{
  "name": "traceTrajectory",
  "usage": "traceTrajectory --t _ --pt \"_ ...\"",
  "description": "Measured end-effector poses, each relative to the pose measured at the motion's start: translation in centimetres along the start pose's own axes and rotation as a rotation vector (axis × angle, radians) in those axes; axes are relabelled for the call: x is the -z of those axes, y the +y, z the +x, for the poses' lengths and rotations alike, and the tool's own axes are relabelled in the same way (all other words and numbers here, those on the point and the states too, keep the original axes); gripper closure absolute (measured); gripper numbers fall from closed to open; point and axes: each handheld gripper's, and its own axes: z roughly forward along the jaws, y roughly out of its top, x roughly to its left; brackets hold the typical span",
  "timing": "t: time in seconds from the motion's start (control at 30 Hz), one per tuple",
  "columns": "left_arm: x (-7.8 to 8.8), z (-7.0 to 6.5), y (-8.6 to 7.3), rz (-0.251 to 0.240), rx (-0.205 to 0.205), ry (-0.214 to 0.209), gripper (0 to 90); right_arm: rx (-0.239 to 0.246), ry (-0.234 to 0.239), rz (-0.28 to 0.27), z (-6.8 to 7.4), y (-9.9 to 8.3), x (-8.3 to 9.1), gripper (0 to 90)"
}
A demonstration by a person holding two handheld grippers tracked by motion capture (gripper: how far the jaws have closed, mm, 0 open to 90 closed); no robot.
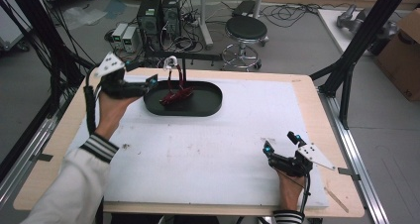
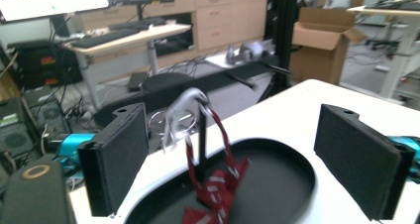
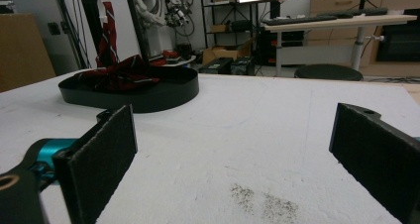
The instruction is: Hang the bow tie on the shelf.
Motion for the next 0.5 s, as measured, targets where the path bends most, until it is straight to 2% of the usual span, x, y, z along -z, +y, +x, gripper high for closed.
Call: traceTrajectory --t 0.17,0.3,0.5 --pt "4.5 -0.7 -3.9 -0.001 -0.019 -0.006 11.8 0.017 -0.002 -0.002 0.0 0.0 0.0 3.4" --pt "7.2 -0.7 -7.6 -0.015 -0.011 -0.004 11.6 0.015 -0.002 -0.001 0.2 0.0 0.0 3.5" --pt "9.6 -0.4 -11.9 -0.044 0.036 -0.001 11.2 0.026 -0.006 -0.005 0.2 0.0 0.0 3.5"
